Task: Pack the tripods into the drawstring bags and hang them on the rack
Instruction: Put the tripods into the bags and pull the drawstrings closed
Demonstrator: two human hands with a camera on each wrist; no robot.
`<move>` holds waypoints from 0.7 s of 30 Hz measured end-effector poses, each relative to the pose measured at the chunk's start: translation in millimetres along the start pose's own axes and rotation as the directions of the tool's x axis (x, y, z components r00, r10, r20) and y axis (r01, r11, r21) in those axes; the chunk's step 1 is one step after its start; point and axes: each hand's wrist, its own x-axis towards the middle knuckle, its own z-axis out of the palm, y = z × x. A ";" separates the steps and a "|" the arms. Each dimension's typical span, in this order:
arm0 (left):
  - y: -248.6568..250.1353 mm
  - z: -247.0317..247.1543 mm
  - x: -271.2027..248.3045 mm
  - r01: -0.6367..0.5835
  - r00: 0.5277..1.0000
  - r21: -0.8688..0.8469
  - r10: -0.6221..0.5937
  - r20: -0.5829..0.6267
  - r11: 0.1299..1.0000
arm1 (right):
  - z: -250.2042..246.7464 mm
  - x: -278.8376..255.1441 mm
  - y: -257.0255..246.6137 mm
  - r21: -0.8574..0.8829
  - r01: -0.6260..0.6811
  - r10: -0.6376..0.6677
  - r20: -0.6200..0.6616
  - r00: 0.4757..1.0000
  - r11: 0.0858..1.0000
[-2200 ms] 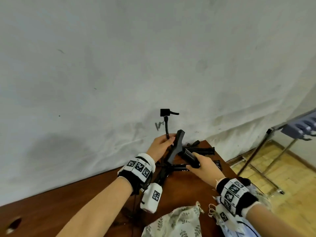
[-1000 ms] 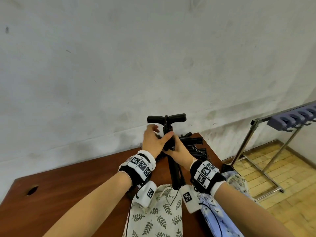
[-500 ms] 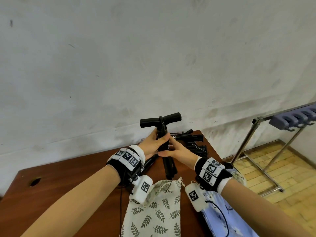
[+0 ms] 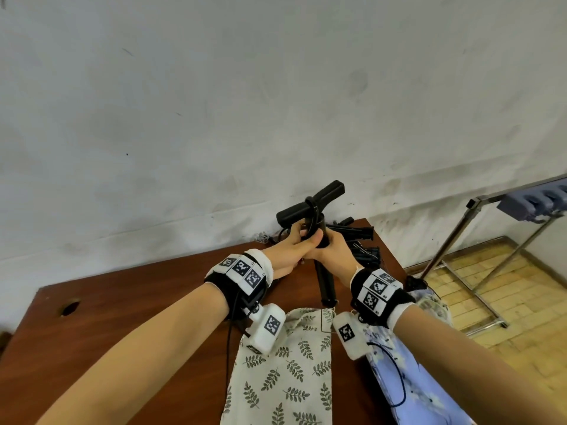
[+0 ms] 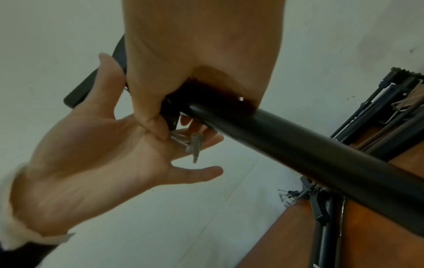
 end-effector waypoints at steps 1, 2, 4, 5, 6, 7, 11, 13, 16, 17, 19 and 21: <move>-1.0 -3.8 3.2 0.002 1.000 0.012 -0.002 -0.005 1.000 | 1.8 1.6 0.7 0.007 -0.002 0.002 -0.014 1.000 1.000; -1.4 -7.7 6.8 -0.011 1.000 0.041 0.011 -0.012 0.999 | 3.9 3.8 0.8 0.005 -0.007 0.007 -0.034 0.999 1.000; 1.0 -14.3 13.8 -0.112 0.992 0.190 0.120 -0.030 0.975 | 4.4 11.8 -1.2 -0.030 -0.013 0.010 -0.084 0.996 0.999; -0.5 -19.6 17.2 -0.173 0.979 0.277 0.196 -0.058 0.945 | 2.2 16.4 -3.6 -0.052 -0.017 0.011 -0.101 0.995 0.998; -0.3 -25.3 18.3 -0.210 0.961 0.337 0.258 -0.103 0.918 | -1.4 21.6 -7.9 -0.087 -0.025 0.015 -0.118 0.993 0.996; -2.7 -33.6 22.7 -0.223 0.944 0.357 0.292 -0.152 0.907 | -5.7 28.3 -11.8 -0.123 -0.033 0.015 -0.140 0.990 0.992; -7.4 -54.7 28.6 -0.098 0.986 0.205 0.123 -0.115 0.974 | -27.0 45.4 -23.9 -0.245 -0.079 0.021 -0.233 0.972 0.966; -18.9 -63.6 32.3 0.002 0.993 0.167 0.018 -0.117 0.986 | -34.6 47.1 -22.6 -0.304 -0.115 0.032 -0.264 0.964 0.946; -77.8 -85.4 41.4 0.163 0.987 0.385 -0.154 -0.056 0.908 | -45.2 44.8 -13.0 -0.503 -0.180 0.019 -0.308 0.951 0.845; -102.1 -92.2 45.8 0.245 0.966 0.490 -0.256 -0.045 0.837 | -47.3 44.9 -8.1 -0.600 -0.196 0.012 -0.297 0.955 0.776; -147.9 -95.8 54.8 0.322 0.903 0.682 -0.429 -0.014 0.656 | -49.2 43.5 0.9 -0.782 -0.186 0.039 -0.203 0.978 0.595; -183.1 -90.3 60.0 0.293 0.868 0.816 -0.496 -0.009 0.498 | -46.0 39.4 11.0 -0.913 -0.119 0.121 -0.077 0.990 0.389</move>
